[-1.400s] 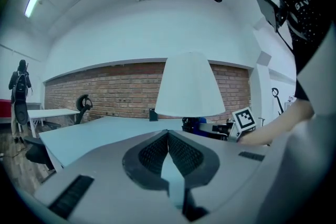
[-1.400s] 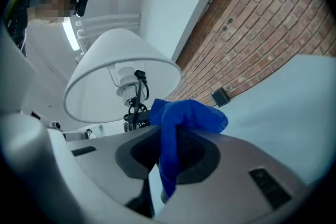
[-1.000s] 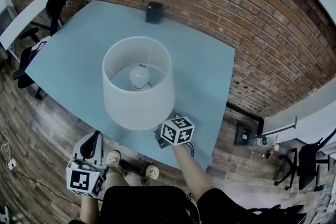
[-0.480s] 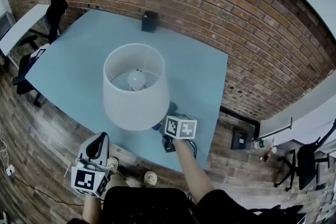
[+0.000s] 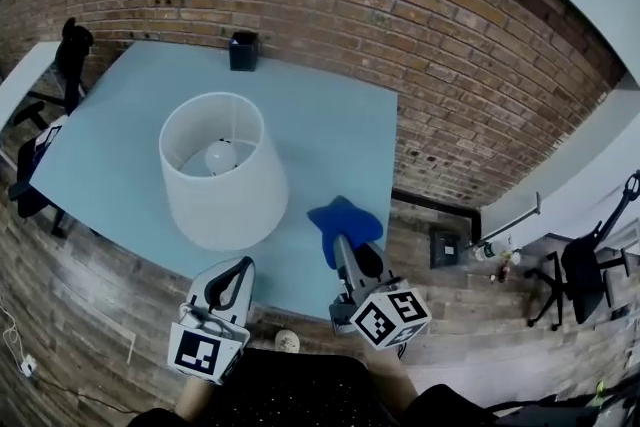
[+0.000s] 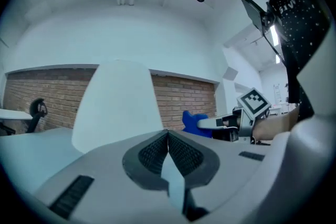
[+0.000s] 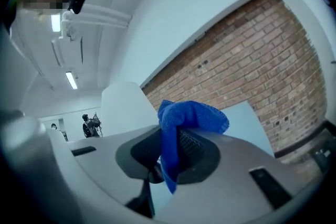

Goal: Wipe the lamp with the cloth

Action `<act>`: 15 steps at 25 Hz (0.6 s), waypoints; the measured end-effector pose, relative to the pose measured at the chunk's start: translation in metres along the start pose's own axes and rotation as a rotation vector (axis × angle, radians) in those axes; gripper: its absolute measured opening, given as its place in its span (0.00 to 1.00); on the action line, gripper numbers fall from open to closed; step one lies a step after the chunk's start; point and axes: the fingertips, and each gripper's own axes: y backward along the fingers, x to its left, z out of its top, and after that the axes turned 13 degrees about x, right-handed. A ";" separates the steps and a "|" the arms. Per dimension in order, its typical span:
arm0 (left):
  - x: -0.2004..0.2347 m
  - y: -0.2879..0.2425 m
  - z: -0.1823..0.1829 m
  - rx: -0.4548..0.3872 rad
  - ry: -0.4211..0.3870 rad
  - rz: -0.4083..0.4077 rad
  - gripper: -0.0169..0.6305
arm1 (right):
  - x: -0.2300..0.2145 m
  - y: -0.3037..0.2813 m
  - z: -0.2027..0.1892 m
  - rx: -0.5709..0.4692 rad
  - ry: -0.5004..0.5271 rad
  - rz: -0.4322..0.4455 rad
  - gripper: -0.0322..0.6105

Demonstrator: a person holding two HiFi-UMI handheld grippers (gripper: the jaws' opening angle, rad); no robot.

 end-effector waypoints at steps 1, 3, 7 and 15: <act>-0.009 -0.006 0.002 0.005 -0.009 -0.022 0.04 | 0.007 0.010 0.006 -0.037 0.035 -0.011 0.14; -0.022 -0.018 0.009 0.010 -0.010 -0.050 0.04 | 0.021 0.025 0.012 -0.093 0.109 -0.026 0.14; -0.031 -0.031 0.016 -0.008 -0.003 -0.055 0.04 | 0.035 0.035 0.010 -0.108 0.210 -0.029 0.14; -0.040 -0.029 0.016 0.009 0.011 -0.054 0.04 | 0.050 0.025 0.003 -0.064 0.263 -0.011 0.14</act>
